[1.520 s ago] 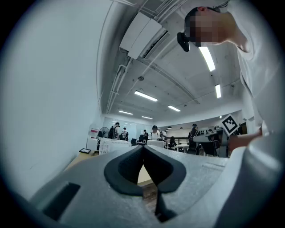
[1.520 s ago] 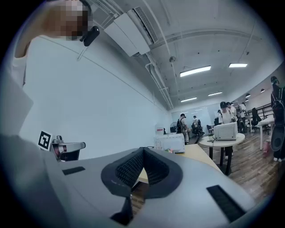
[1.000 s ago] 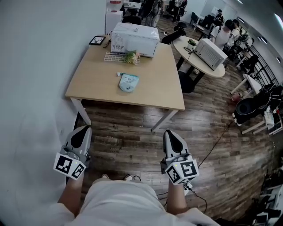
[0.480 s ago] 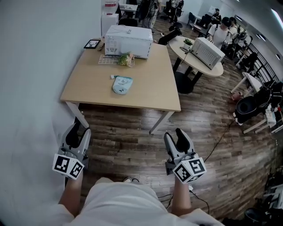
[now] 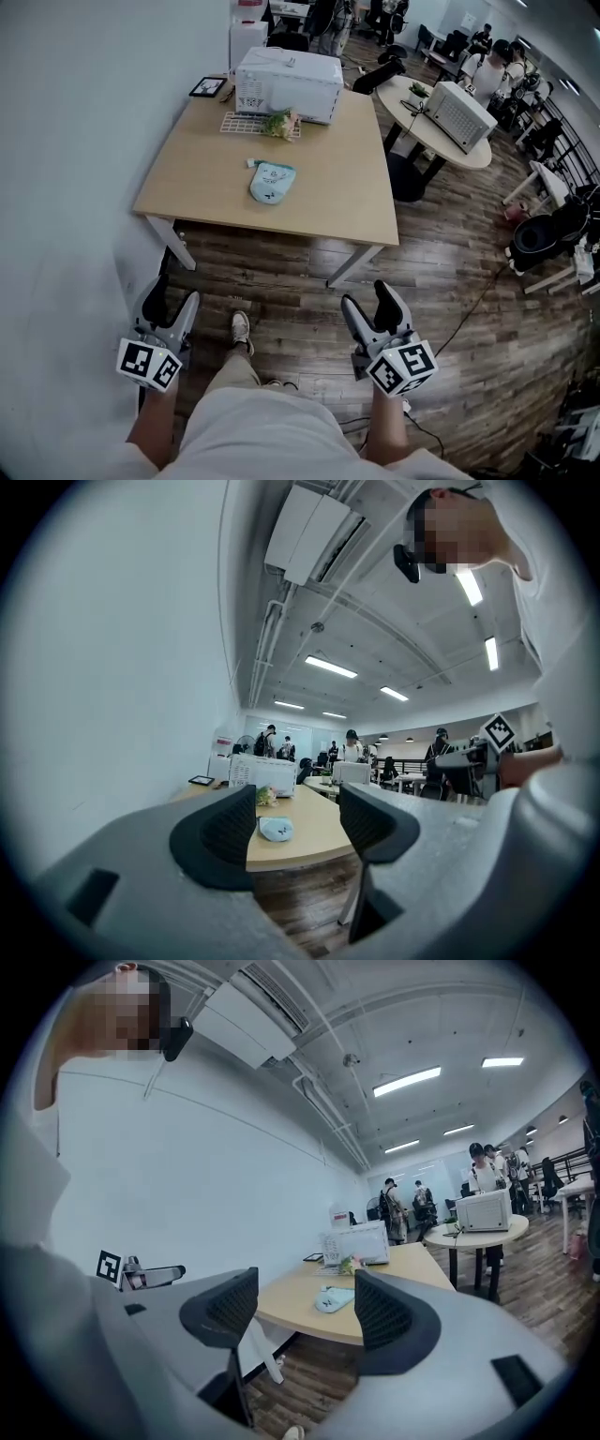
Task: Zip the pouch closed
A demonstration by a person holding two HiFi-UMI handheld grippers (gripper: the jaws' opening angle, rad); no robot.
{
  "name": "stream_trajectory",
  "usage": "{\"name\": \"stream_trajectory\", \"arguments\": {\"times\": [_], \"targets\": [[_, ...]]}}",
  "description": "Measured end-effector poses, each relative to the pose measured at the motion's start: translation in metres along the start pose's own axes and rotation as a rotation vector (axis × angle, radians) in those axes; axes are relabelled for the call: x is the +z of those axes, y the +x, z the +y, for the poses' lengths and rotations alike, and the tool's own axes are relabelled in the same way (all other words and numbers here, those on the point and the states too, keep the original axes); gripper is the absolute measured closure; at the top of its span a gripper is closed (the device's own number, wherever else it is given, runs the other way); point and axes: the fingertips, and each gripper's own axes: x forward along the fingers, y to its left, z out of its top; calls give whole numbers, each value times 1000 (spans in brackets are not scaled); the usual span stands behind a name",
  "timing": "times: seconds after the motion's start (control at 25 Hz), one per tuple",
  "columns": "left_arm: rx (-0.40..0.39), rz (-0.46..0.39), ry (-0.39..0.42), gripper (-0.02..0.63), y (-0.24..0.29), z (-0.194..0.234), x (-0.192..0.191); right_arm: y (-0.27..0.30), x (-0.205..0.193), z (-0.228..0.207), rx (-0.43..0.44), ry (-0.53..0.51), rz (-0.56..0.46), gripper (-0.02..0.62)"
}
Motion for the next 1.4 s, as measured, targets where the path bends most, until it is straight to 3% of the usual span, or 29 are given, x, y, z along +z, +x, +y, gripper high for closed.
{"name": "stream_trajectory", "arguments": {"times": [0.28, 0.48, 0.8, 1.08, 1.4], "targets": [[-9, 25, -34, 239, 95, 46, -33, 67, -11, -30, -41, -8, 93, 270], [-10, 73, -85, 232, 173, 105, -62, 169, -17, -53, -47, -8, 178, 270], [-131, 170, -88, 230, 286, 165, -92, 306, 21, -57, -26, -41, 201, 276], [-194, 234, -120, 233, 356, 184, -128, 359, 21, -68, -23, -41, 234, 282], [-231, 318, -49, 249, 417, 192, -167, 395, 1, -108, 11, -51, 304, 293]]}}
